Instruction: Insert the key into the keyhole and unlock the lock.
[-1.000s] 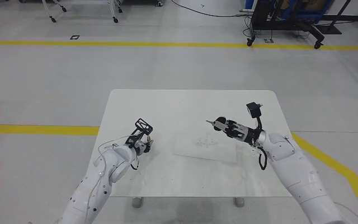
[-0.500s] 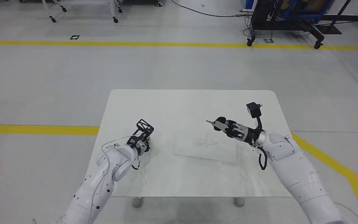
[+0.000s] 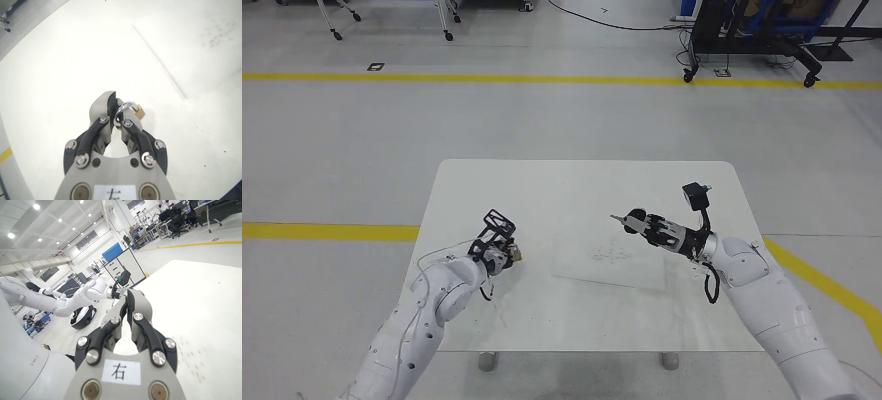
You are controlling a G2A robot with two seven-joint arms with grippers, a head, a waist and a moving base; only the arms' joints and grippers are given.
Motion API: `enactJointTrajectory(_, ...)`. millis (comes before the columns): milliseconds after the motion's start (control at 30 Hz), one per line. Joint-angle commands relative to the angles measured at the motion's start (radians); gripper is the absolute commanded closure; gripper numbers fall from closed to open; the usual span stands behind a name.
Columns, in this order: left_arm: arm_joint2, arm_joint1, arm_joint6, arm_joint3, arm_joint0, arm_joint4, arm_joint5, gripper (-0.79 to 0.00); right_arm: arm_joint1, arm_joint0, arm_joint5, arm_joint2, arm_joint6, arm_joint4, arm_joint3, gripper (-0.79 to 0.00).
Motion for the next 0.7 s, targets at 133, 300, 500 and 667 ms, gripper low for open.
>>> enactJointTrajectory(133, -0.118, 0.008, 0.101, 0.082, 0.026, -0.377, -0.184, 0.000, 0.000, 0.000, 0.000, 0.000, 0.000, 0.000, 0.000, 0.000)
enactJointTrajectory(300, -0.147, 0.014, 0.099, 0.124, 0.010, -0.440, -0.262, 0.000, 0.000, 0.000, 0.000, 0.000, 0.000, 0.000, 0.000, 0.000)
enactJointTrajectory(500, -0.148, 0.013, 0.104, 0.122, 0.010, -0.444, -0.259, 0.000, 0.000, 0.000, 0.000, 0.000, 0.000, 0.000, 0.000, 0.000)
enactJointTrajectory(667, -0.132, 0.001, 0.025, 0.254, -0.028, -0.857, -0.355, 0.000, -0.005, -0.007, 0.014, -0.010, -0.044, 0.027, -0.016, 0.000)
